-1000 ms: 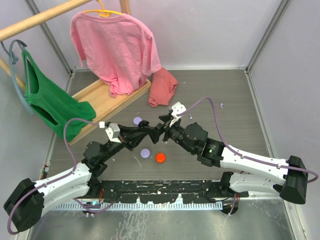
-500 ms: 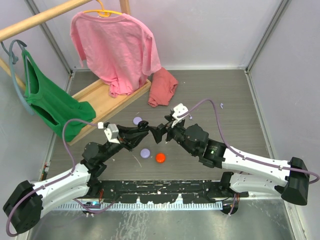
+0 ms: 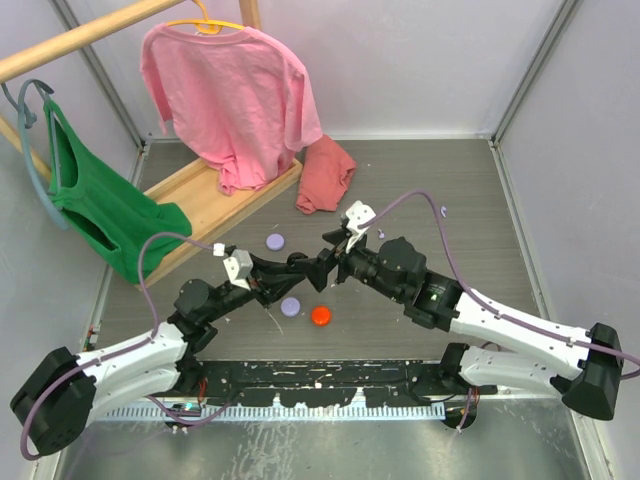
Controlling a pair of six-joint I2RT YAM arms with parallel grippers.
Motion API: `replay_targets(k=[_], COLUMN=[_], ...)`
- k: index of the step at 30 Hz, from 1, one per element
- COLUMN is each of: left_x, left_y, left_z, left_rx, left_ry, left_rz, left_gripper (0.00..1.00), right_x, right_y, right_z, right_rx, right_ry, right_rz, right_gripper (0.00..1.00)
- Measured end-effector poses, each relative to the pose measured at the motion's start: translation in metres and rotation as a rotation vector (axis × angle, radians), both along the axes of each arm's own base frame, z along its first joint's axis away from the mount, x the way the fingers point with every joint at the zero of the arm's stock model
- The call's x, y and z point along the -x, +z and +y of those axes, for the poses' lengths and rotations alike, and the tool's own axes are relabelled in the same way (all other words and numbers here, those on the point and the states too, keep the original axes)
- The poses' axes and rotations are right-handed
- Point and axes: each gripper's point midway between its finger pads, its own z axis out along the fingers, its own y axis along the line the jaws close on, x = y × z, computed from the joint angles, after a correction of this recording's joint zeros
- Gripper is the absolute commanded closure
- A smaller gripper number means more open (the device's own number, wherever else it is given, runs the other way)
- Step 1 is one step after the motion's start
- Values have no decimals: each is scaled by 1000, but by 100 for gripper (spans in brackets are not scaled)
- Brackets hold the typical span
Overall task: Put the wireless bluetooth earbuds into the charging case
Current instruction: Place the earbud in the charging case, then close the charging case.
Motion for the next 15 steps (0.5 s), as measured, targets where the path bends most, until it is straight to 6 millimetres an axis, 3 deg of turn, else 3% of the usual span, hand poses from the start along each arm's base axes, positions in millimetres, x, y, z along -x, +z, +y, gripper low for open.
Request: replay_targets(k=[7, 11, 15], left_x=[8, 13, 16], left_y=[-10, 1, 7], left_z=[-9, -14, -16], left_rx=[-35, -23, -12], left_ry=[-72, -118, -139], left_rz=[15, 0, -9], left_gripper=[99, 100, 100], right_x=[-7, -11, 0], right_y=[12, 2, -15], right_z=[-2, 1, 12], right_rx=[-97, -121, -122], right_ry=[149, 232, 349], right_rz=[98, 193, 296], right_gripper=[8, 8, 8])
